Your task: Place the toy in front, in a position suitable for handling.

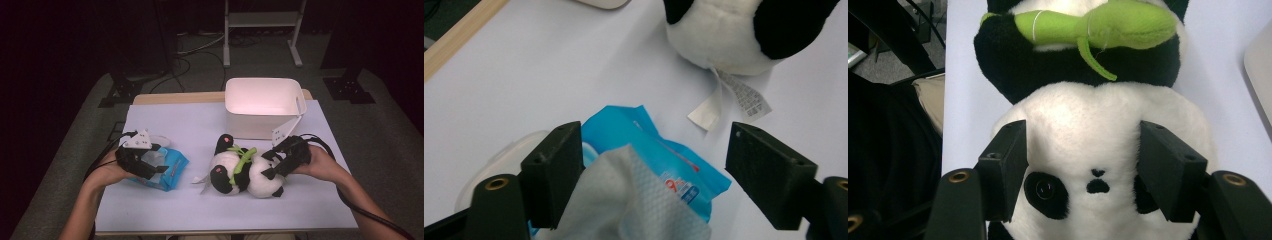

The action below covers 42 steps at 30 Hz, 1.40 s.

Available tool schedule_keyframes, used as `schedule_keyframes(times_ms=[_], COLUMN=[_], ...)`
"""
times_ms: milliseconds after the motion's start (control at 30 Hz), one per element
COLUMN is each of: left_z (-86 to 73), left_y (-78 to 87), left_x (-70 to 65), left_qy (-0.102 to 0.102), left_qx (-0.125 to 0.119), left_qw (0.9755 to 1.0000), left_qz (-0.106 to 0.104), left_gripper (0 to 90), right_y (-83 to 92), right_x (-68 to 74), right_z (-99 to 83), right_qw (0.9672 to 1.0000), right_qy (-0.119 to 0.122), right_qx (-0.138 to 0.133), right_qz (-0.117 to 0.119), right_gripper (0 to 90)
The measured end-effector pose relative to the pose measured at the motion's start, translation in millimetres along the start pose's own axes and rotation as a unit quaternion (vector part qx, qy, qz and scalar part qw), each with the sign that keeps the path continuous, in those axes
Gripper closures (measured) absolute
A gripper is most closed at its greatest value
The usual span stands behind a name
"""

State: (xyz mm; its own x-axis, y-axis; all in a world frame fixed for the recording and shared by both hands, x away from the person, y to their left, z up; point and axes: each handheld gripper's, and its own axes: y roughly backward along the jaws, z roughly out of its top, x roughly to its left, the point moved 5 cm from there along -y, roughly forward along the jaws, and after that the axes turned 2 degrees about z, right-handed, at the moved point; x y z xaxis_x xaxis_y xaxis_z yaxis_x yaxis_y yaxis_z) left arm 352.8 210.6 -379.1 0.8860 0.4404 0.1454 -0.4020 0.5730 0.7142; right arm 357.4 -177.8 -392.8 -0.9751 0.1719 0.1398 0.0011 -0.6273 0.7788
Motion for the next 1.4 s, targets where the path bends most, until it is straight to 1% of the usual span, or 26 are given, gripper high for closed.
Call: schedule_keyframes(times_ms=[100, 133, 167, 200, 300, 333, 433, 500, 533, 567, 600, 633, 700, 733, 833, 867, 900, 933, 1033, 1067, 1100, 1133, 1167, 1200, 1367, 1400], left_z=[-3.1, -4.8, -5.8, -7.9, -9.8, -10.8, -12.9, -13.4, -15.2, -15.2, -17.3, -17.3, -20.2, -23.7, -26.4, -27.8, -28.4, -29.3, -29.5, -29.7, -29.7, -30.0, -30.0, -28.7, -22.7, -20.5], left_y=[0.0, -0.2, -0.2, -1.5, -3.6, -4.6, -7.0, -7.6, -8.6, -8.6, -9.8, -9.8, -12.0, -14.2, -16.3, -17.5, -18.4, -19.3, -20.1, -20.5, -20.5, -20.5, -20.3, -19.6, -18.9, -19.0], left_x=[3.9, 5.2, 6.1, 8.3, 9.9, 10.7, 13.0, 13.4, 14.9, 14.9, 15.7, 15.7, 16.6, 17.2, 17.0, 16.3, 16.1, 15.3, 15.1, 14.5, 14.5, 14.6, 14.2, 15.5, 12.1, 10.7], left_qy=[0.001, 0.001, -0.002, 0.002, 0.006, 0.007, 0.008, 0.006, 0.003, 0.003, 0.001, 0.001, 0.001, 0.0, 0.002, 0.001, -0.002, -0.004, -0.006, -0.004, -0.004, 0.0, 0.003, 0.012, 0.017, 0.022], left_qx=[0.005, 0.007, 0.009, 0.018, 0.023, 0.025, 0.028, 0.03, 0.041, 0.041, 0.048, 0.048, 0.057, 0.064, 0.067, 0.068, 0.068, 0.071, 0.071, 0.07, 0.07, 0.071, 0.068, 0.058, 0.048, 0.044], left_qw=[1.0, 1.0, 0.9999, 0.9998, 0.9997, 0.9997, 0.9995, 0.9995, 0.9991, 0.9991, 0.9987, 0.9987, 0.9981, 0.9977, 0.9975, 0.9975, 0.9975, 0.9973, 0.9974, 0.9975, 0.9975, 0.9975, 0.9976, 0.9982, 0.9985, 0.9986], left_qz=[0.005, 0.004, 0.004, 0.007, 0.008, 0.005, 0.008, 0.011, 0.015, 0.015, 0.02, 0.02, 0.022, 0.022, 0.023, 0.02, 0.02, 0.016, 0.011, 0.007, 0.007, 0.0, -0.008, -0.008, -0.017, -0.02], left_gripper=[24.9, 30.1, 31.0, 31.0, 32.5, 34.0, 39.7, 46.6, 49.0, 50.5, 53.5, 55.8, 57.6, 63.0, 70.7, 70.7, 74.6, 81.3, 84.1, 86.1, 86.6, 87.4, 87.4, 87.6, 87.7, 87.7], right_y=[-0.1, -0.2, -0.3, -0.3, -0.4, -0.5, -0.8, -0.8, -0.8, -0.8, -0.9, -0.9, -1.0, -1.1, -1.3, -1.4, -1.3, -1.3, -1.3, -1.5, -1.5, -1.6, -1.6, -1.6, -1.8, -1.8], right_x=[0.3, 0.4, 0.3, 0.2, 0.1, 0.1, 0.3, 0.4, 0.5, 0.5, 0.6, 0.6, 0.7, 0.8, 1.0, 1.1, 1.3, 1.3, 1.2, 1.1, 1.1, 1.0, 1.0, 1.0, 0.9, 0.8], right_z=[0.4, 0.5, 0.4, 0.3, 0.0, -0.1, -0.1, -0.2, -0.2, -0.2, -0.2, -0.2, 0.0, 0.1, 0.1, 0.1, -0.1, -0.3, -0.3, -0.2, -0.2, -0.2, -0.2, -0.2, -0.3, -0.4], right_qw=[1.0, 1.0, 1.0, 1.0, 1.0, 1.0, 1.0, 1.0, 1.0, 1.0, 1.0, 1.0, 1.0, 1.0, 1.0, 1.0, 1.0, 1.0, 1.0, 1.0, 1.0, 1.0, 1.0, 0.9999, 0.9999, 0.9999], right_qy=[0.002, 0.001, 0.002, 0.001, -0.002, -0.003, -0.004, -0.004, -0.004, -0.004, -0.005, -0.005, -0.005, -0.004, -0.005, -0.005, -0.006, -0.007, -0.008, -0.008, -0.008, -0.008, -0.008, -0.009, -0.008, -0.009], right_qx=[0.002, 0.002, 0.002, 0.001, -0.001, -0.001, -0.002, -0.002, -0.003, -0.003, -0.003, -0.003, -0.002, -0.001, -0.002, -0.003, -0.003, -0.003, -0.003, -0.003, -0.003, -0.004, -0.004, -0.004, -0.004, -0.004], right_qz=[0.0, 0.0, 0.0, 0.0, 0.0, 0.0, -0.001, -0.001, -0.001, -0.001, -0.001, -0.001, -0.002, -0.003, -0.003, -0.003, -0.003, -0.004, -0.004, -0.004, -0.004, -0.004, -0.004, -0.005, -0.005, -0.004], right_gripper=[37.0, 36.8, 36.8, 36.8, 36.5, 36.4, 36.0, 35.9, 35.7, 35.7, 35.6, 35.6, 35.5, 35.3, 35.0, 35.0, 34.9, 34.9, 34.8, 34.6, 34.6, 34.5, 34.5, 34.5, 34.5, 34.5])
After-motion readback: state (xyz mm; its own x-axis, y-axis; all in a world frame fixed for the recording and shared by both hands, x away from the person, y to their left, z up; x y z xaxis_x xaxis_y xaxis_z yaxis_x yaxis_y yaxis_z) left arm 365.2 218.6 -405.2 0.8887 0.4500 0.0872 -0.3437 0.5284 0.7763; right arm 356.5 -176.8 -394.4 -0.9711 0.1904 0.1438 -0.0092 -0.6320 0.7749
